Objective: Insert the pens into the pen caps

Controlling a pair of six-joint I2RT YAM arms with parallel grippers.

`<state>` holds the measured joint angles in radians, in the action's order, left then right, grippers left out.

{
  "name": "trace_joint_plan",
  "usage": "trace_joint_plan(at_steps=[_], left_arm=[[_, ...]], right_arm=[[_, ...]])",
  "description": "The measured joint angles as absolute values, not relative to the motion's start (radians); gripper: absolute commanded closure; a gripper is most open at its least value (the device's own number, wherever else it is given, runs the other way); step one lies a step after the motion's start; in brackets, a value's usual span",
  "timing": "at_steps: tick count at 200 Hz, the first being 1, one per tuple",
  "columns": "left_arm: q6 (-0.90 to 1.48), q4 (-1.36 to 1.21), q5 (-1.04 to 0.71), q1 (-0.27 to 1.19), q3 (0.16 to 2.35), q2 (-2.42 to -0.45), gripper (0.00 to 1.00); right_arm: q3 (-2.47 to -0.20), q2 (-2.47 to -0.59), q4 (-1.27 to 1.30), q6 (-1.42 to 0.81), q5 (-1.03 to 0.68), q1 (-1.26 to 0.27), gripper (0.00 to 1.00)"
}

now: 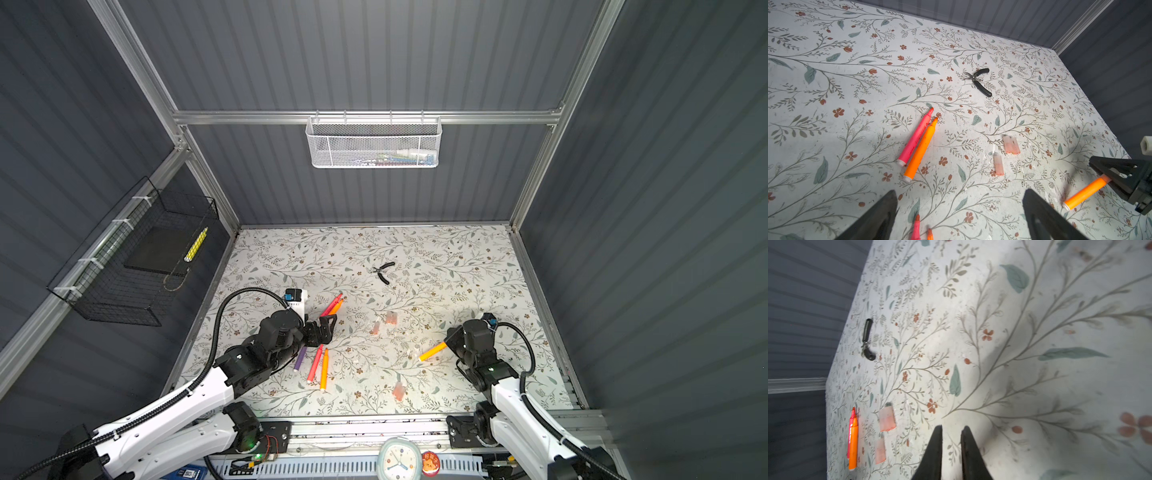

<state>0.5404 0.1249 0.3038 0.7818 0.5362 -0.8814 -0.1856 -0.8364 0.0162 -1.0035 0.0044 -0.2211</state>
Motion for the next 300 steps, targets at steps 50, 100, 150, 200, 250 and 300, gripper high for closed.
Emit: trace_joint_plan(at_steps=[50,100,150,200,250,300], left_arm=[[0.548,0.136,0.315,0.782,0.536,-0.907,0.05],[0.547,0.138,0.323,0.782,0.540,-0.923,0.05],[0.547,0.142,0.326,0.782,0.548,-0.962,0.05],[0.547,0.143,0.337,0.782,0.561,-0.983,0.05],[0.547,0.155,0.353,0.782,0.583,-1.007,0.05],[0.547,0.165,0.379,0.782,0.585,-1.007,0.05]], right_arm=[[-0.180,-0.913,0.030,-1.003,0.001,-0.141,0.81],[-0.217,-1.045,0.083,-0.986,0.009,-0.122,0.80],[-0.385,-1.291,0.104,-0.942,0.006,-0.114,0.81],[-0.465,-1.377,0.107,-0.907,0.006,-0.114,0.62],[-0.470,-1.379,0.103,-0.896,0.006,-0.114,0.63],[-0.473,-1.221,0.031,-0.856,0.041,-0.169,0.36]])
